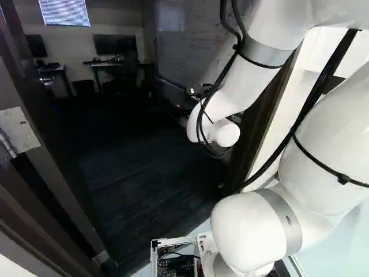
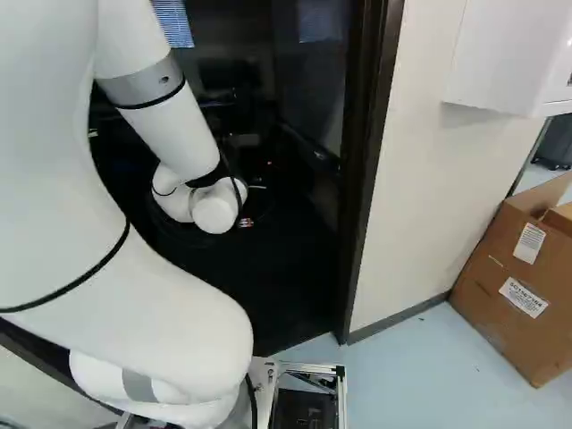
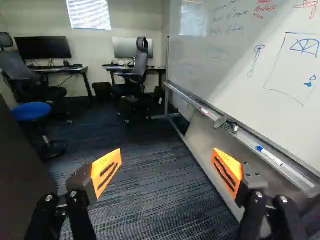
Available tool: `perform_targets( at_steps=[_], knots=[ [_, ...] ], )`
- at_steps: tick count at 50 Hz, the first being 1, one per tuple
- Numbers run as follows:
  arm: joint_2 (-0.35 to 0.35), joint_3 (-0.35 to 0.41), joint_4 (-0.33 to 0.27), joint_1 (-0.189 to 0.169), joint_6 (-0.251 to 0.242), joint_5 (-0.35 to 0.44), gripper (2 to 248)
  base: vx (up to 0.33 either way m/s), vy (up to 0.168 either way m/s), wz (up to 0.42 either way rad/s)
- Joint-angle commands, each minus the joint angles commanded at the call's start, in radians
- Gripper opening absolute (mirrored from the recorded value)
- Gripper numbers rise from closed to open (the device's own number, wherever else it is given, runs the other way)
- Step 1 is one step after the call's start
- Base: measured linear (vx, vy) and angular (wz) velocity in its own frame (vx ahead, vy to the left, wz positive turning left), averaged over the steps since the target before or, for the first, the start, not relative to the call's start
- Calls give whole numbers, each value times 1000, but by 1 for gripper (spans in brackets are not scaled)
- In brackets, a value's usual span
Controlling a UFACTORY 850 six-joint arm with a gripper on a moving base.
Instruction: Open the door and move inside
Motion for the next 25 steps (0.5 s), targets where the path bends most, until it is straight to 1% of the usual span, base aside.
perform_targets(
  at_steps=[9, 25],
  knots=[
    [0, 0, 0, 0, 0, 0, 247, 20, 7, 161],
    [0, 0, 0, 0, 0, 0, 247, 62, -20, 198]
  ],
)
